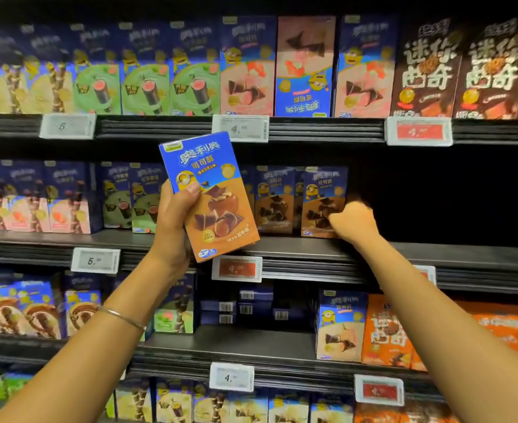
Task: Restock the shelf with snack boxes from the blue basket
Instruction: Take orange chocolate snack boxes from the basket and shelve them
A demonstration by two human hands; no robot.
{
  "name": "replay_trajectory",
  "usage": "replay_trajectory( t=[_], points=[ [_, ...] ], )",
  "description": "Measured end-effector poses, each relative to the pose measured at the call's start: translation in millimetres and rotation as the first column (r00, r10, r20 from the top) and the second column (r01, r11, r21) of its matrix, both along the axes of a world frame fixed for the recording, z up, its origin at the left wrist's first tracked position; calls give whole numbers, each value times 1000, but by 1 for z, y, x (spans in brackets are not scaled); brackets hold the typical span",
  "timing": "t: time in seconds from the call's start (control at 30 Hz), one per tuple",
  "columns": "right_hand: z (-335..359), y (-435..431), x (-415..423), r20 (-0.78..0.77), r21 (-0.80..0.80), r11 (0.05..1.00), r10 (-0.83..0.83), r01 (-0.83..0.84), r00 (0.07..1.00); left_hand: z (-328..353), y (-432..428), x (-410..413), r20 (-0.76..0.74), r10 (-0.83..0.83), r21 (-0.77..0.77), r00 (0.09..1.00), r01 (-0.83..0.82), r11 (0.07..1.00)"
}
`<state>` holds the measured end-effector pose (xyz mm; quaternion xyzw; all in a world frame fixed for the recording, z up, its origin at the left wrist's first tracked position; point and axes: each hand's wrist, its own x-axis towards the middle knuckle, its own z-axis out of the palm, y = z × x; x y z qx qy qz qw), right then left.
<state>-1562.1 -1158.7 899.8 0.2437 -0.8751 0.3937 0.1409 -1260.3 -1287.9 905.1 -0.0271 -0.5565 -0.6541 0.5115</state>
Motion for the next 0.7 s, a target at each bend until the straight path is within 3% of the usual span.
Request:
replay_trajectory(
  t=[0.27,0.43,0.57,0.63,0.7],
  points=[
    [8,-19,2,27,124,992,-16,13,1000,-12,2,-6,26,3,-10,1000,-2,1000],
    [6,-16,9,8,0,1000,7,-7,1000,-17,-4,-12,49,17,-27,999,-15,1000],
    [8,-6,41,-55,-229,973,-53,39,997,-21,-10,-13,49,54,-55,997,-52,997],
    [10,1,78,-138,-423,896,80,-132,987,-23,-11,-12,34,46,-65,998,-44,997],
    [17,7,128,-192,-528,723,409,-445,892,-25,-11,-12,24,35,-71,999,-33,997]
  ],
)
